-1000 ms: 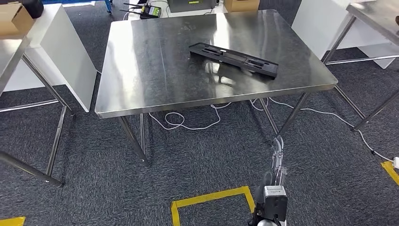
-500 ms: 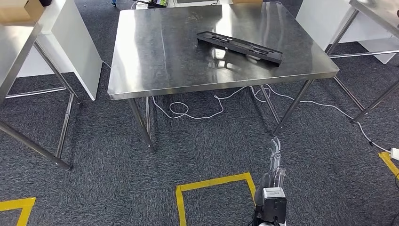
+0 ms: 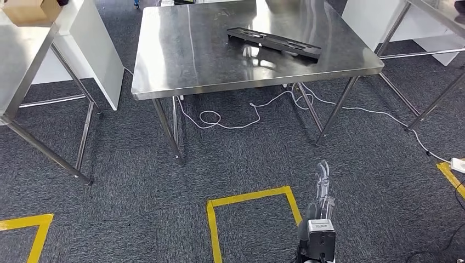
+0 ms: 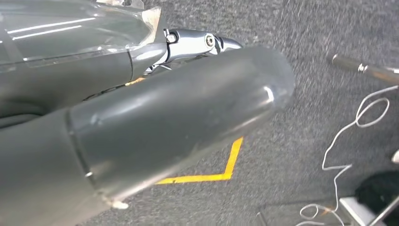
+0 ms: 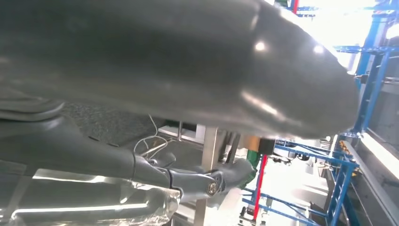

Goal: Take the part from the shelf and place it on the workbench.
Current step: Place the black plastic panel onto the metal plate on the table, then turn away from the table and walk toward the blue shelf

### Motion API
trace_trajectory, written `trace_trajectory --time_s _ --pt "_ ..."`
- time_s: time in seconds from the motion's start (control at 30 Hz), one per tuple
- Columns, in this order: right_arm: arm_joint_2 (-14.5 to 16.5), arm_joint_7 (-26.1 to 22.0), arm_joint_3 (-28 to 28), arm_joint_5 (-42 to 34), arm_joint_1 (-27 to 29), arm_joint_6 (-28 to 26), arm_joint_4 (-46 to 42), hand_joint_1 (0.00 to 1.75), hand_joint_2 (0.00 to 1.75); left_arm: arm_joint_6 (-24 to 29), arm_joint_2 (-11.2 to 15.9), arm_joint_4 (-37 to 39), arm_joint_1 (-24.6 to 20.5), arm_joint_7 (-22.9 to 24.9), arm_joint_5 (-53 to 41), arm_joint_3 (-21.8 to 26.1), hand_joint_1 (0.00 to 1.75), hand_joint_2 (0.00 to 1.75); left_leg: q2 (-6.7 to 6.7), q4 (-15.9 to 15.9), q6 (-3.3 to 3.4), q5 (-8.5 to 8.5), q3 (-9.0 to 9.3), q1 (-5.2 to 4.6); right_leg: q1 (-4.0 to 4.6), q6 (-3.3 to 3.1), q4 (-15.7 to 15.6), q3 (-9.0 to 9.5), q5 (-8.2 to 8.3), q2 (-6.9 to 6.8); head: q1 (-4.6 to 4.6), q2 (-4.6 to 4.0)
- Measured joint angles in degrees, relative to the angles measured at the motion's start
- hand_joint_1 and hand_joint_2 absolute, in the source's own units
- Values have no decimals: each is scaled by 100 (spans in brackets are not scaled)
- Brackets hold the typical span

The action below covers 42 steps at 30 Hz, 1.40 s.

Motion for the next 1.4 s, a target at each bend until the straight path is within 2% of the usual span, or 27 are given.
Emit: trace_trajectory --time_s 0.03,0.07,0.1,0.13,0.17,0.2,0.23,0.27,0.3,0.37,0.4,0.47,0.53,0.6,0.67,0.7,0.73,0.8,0.83,0.87,0.93,1.13,1.27,1.4 --pt "7 17 -1 12 10 13 -7 0 0 -3 0 -5 8 0 -10 1 0 0 -7 137 -27 -203 -50 12 -24 -81 -2 -61 58 -9 -8 0" --pt "18 32 -1 27 18 28 -20 0 0 -4 -1 -11 14 0 -17 1 0 0 -15 372 -50 -504 -112 25 -40 -149 -4 -129 121 -17 -14 0" --pt "30 44 -2 44 26 48 -36 0 0 -3 -2 -18 18 0 -22 2 0 0 -16 690 -70 -813 -175 27 -20 -194 -5 -204 179 -18 -17 0" --pt "40 51 -2 58 36 66 -51 0 0 -1 -3 -25 18 0 -29 4 0 0 -18 1046 -89 -1017 -232 33 -3 -221 -2 -277 241 -22 -21 0" --pt "46 57 -3 68 50 80 -61 0 0 1 -4 -28 18 0 -38 9 0 0 -20 1365 -105 -1061 -265 40 14 -223 2 -353 300 -27 -19 0" --pt "48 61 -3 75 65 93 -67 0 0 2 -4 -31 17 0 -49 21 0 0 -19 1562 -111 -950 -247 49 30 -220 8 -417 356 -31 -20 0" --pt "48 64 -4 80 79 103 -72 0 0 -1 -5 -31 17 0 -61 37 0 0 -19 1585 -105 -759 -150 57 40 -210 18 -480 407 -34 -20 0" --pt "49 68 -5 89 90 117 -80 0 0 -9 -6 -35 17 0 -70 53 0 0 -19 1407 -87 -581 42 61 48 -196 32 -534 452 -31 -21 0" --pt "55 70 -8 97 97 135 -91 0 0 -20 -7 -44 14 0 -79 68 0 0 -22 1054 -52 -507 325 56 54 -174 48 -576 490 -27 -22 0" --pt "76 75 -22 114 99 170 -116 0 0 -46 -9 -70 3 0 -86 87 0 0 -25 282 21 -591 852 27 70 -113 77 -644 555 -30 -18 0" --pt "87 77 -30 120 100 179 -126 0 0 -53 -10 -80 -2 0 -88 94 0 0 -24 47 50 -659 990 3 69 -75 83 -668 586 -39 -17 0" --pt "102 81 -46 128 102 184 -142 0 0 -57 -13 -89 -6 0 -89 103 0 0 -19 -193 98 -690 1053 -7 72 -5 105 -720 631 -57 -16 0" --pt "106 84 -61 131 100 184 -156 0 0 -59 -22 -96 -9 -1 -89 109 0 0 -10 -395 180 -667 1076 19 73 26 300 -877 519 -42 -1 0" --pt "104 88 -74 131 106 186 -160 0 0 -61 -34 -102 -8 -1 -91 115 0 0 0 -461 240 -619 1022 24 40 15 935 -1187 189 -8 28 0" --pt "100 92 -86 133 120 194 -156 0 0 -69 -39 -103 1 0 -93 126 0 0 15 -455 240 -571 950 20 -12 42 1639 -1448 -88 9 50 0" --pt "97 92 -91 136 124 204 -154 0 0 -76 -40 -103 4 0 -93 133 0 0 23 -450 228 -553 928 25 -41 89 1748 -1455 -108 11 52 0" --pt "95 92 -94 140 124 217 -152 0 0 -84 -43 -103 5 0 -93 140 0 0 28 -437 212 -540 910 33 -74 156 1613 -1341 -37 11 56 0" --pt "93 92 -96 146 113 256 -149 0 0 -93 -49 -105 4 0 -92 152 0 0 30 -371 160 -544 872 54 -143 299 824 -866 206 15 58 0" --pt "94 93 -97 150 105 275 -144 0 0 -94 -50 -108 2 0 -92 163 0 0 29 -319 123 -558 842 52 -155 320 459 -662 293 31 63 0" --pt "95 95 -99 152 96 289 -139 0 0 -97 -50 -112 1 0 -91 177 0 0 27 -275 85 -568 808 43 -160 308 232 -542 337 48 61 0" --pt "96 98 -102 155 89 296 -132 0 0 -101 -50 -118 -2 0 -91 200 0 0 22 -233 39 -571 762 19 -147 239 163 -516 347 76 54 0" --pt "102 98 -110 157 92 297 -128 0 0 -103 -50 -119 1 0 -91 213 0 0 11 -215 43 -582 743 21 -171 224 165 -532 360 76 44 0" --pt "133 102 -151 -37 61 514 -61 0 0 -74 -52 -111 8 0 -98 283 0 0 -10 -230 326 -491 695 50 -114 137 170 -576 405 72 33 0" --pt "129 125 -172 -214 27 695 49 0 0 -40 -46 -90 13 0 -128 375 0 0 -18 -182 325 -491 662 60 -130 124 170 -582 418 66 11 0"
